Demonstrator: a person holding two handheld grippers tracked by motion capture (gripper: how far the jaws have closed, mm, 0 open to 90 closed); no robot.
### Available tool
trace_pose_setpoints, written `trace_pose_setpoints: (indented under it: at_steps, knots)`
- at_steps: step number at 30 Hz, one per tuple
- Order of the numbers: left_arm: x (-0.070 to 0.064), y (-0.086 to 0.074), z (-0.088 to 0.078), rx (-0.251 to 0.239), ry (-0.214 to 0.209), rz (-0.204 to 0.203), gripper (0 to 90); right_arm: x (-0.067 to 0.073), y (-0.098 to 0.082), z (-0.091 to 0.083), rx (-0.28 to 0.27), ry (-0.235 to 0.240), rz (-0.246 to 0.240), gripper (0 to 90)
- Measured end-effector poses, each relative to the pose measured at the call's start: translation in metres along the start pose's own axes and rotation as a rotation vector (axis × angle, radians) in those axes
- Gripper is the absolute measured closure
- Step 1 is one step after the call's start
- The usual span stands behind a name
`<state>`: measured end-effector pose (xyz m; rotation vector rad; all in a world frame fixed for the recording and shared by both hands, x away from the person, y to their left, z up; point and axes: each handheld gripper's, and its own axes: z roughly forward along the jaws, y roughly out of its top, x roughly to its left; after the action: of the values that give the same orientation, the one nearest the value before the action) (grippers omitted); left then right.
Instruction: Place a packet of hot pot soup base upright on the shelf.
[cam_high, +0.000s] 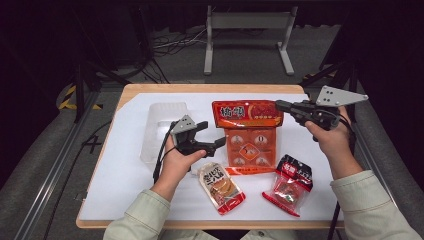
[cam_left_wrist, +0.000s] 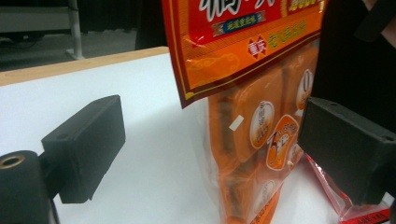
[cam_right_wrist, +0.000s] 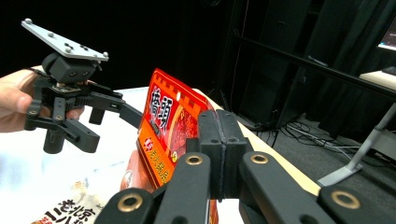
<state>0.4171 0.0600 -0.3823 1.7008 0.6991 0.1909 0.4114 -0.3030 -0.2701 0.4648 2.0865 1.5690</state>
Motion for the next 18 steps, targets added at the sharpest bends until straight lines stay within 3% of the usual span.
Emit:
trace_pose_setpoints:
  at_steps: [8,18]
  knots:
    - [-0.004,0.0,0.01,0.002,-0.016,0.02,8.5,0.005,0.003,-0.002,-0.01,0.008,-0.017,90.0]
    - [-0.002,0.001,0.027,-0.003,-0.111,0.009,13.4,0.008,0.004,-0.004,-0.024,0.021,-0.035,90.0]
